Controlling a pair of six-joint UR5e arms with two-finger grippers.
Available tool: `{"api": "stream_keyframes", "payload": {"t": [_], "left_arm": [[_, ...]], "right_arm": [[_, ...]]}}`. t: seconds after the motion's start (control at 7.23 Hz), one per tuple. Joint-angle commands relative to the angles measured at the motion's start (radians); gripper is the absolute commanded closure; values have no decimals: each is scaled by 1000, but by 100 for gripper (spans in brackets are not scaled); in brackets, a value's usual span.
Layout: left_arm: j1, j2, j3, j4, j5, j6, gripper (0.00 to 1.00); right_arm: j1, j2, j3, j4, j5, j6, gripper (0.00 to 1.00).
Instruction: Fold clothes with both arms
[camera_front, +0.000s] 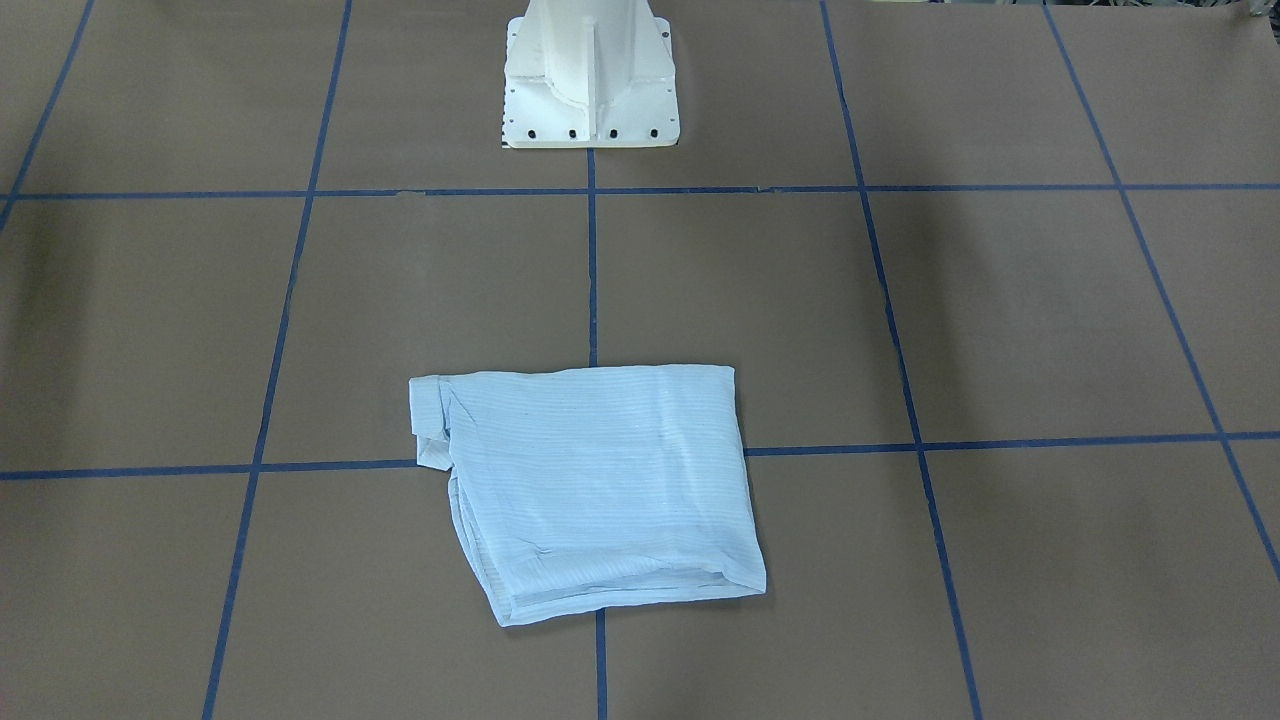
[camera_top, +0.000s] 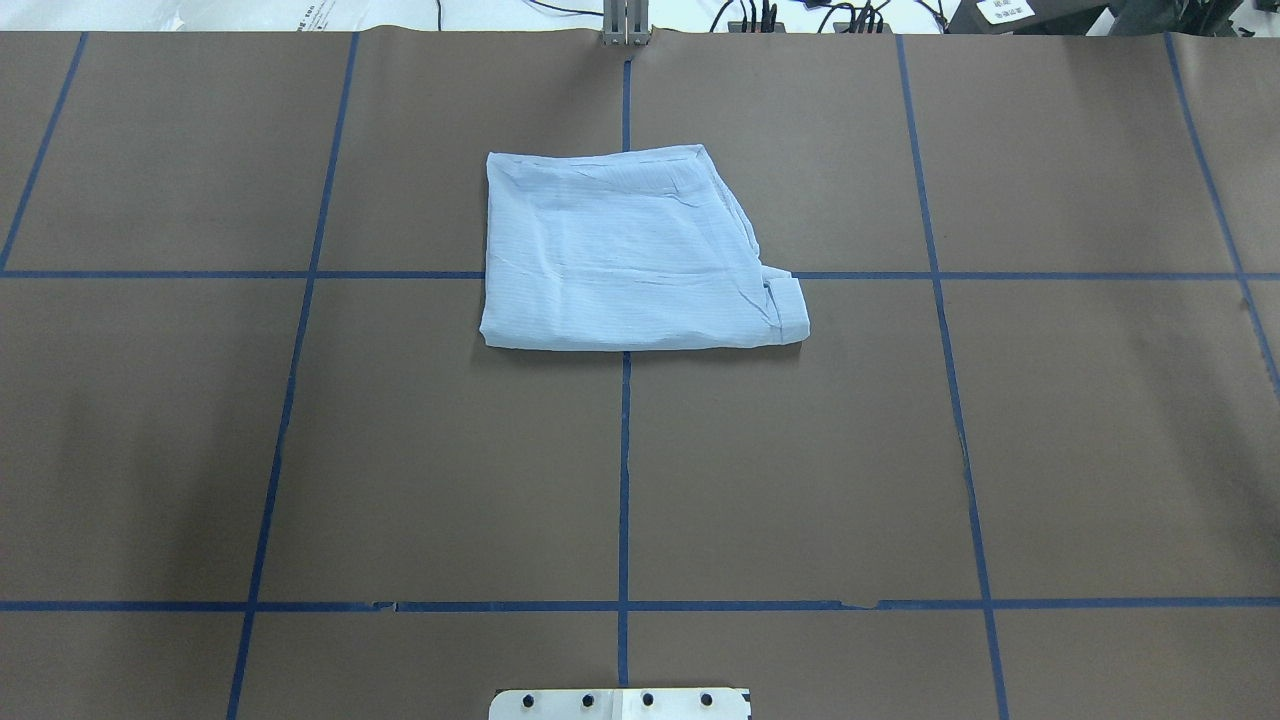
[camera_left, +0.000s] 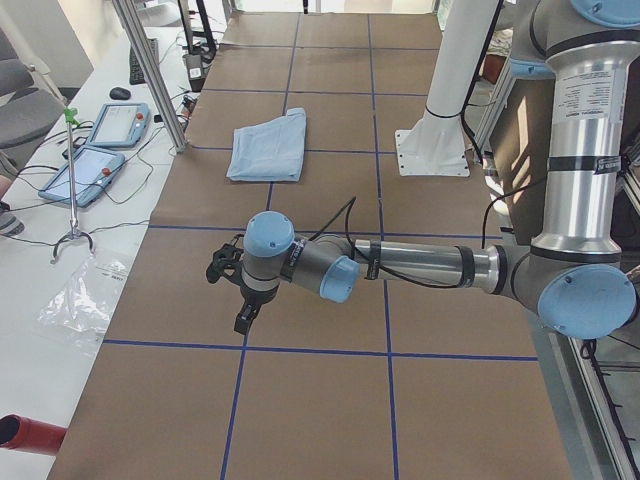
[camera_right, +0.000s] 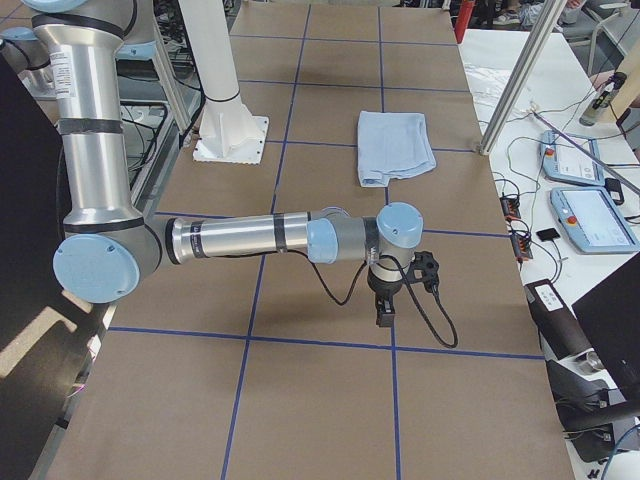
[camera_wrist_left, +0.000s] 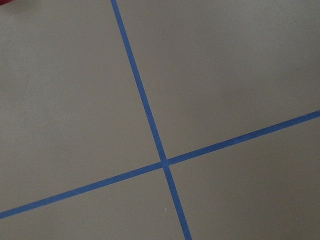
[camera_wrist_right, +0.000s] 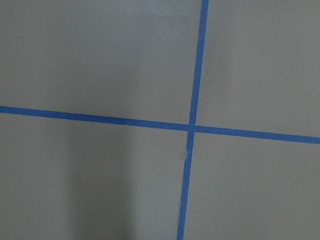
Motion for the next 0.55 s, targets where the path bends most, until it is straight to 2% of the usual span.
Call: {"api": "stream_keyframes", "payload": {"t": [0.0,0.41], "left_arm": [[-2,-2,6,7,-38,-2,0],[-5,9,0,2,-87,-2,0]], "right_arm": [[-32,7,-8,0,-9,-5,0],[-32,-27,-7,15,-6,7,0]]}}
